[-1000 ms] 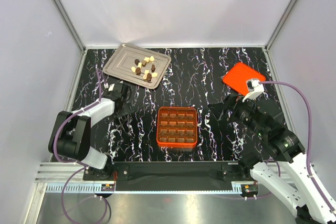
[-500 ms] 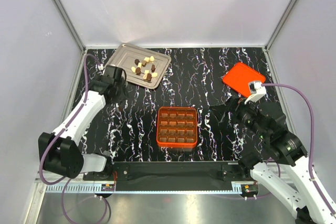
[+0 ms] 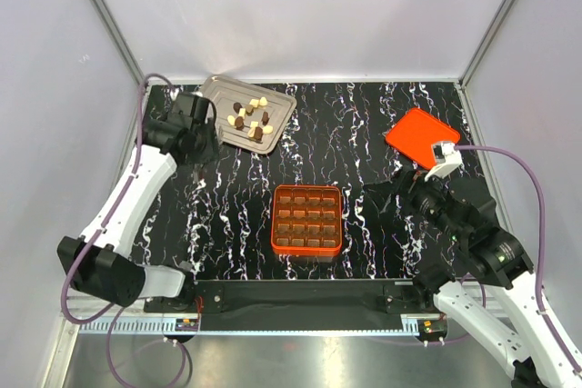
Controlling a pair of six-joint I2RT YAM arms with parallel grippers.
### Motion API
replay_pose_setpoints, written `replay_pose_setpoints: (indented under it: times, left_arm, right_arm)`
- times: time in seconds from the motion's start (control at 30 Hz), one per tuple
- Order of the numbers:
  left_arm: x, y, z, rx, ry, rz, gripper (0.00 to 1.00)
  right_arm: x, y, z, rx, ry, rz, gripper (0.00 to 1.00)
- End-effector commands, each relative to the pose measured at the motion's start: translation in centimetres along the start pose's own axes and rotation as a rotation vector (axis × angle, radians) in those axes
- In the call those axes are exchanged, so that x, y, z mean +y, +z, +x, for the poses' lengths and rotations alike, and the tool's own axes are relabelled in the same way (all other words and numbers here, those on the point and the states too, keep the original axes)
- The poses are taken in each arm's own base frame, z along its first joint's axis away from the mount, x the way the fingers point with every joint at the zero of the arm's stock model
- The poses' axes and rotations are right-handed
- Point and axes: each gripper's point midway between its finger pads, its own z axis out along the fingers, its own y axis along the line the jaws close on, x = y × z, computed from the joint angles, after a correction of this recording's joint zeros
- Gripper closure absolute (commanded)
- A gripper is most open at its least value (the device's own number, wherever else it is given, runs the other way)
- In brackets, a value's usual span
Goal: Pack the chocolate
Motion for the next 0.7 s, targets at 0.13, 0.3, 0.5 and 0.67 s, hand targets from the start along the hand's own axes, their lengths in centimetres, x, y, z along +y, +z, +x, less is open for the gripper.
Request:
replay_pose_setpoints:
  times: [0.13, 0.3, 0.5, 0.67]
  left_arm:
    - [-5.0, -2.3, -8.4, -0.173, 0.076, 0.147, 0.51]
    - [-8.1, 0.2, -9.6, -0.147, 0.143, 0.176, 0.53]
    - [-10.5, 4.2, -9.5, -0.09, 0.208, 0.174, 0.55]
    - [-11.0, 5.4, -8.9, -0.079, 0.218, 0.184, 0.55]
  right_arm:
    - [0.8, 0.6, -1.7, -0.026, -0.021, -0.005, 0.0]
    - [-0.4, 1.3, -2.1, -0.051, -0.041, 0.058, 0.0]
    - [-1.0, 2.4, -2.3, -0.058, -0.041, 0.096, 0.0]
    - [-1.2, 3.0, -2.2, -0.05, -0.047, 0.103, 0.0]
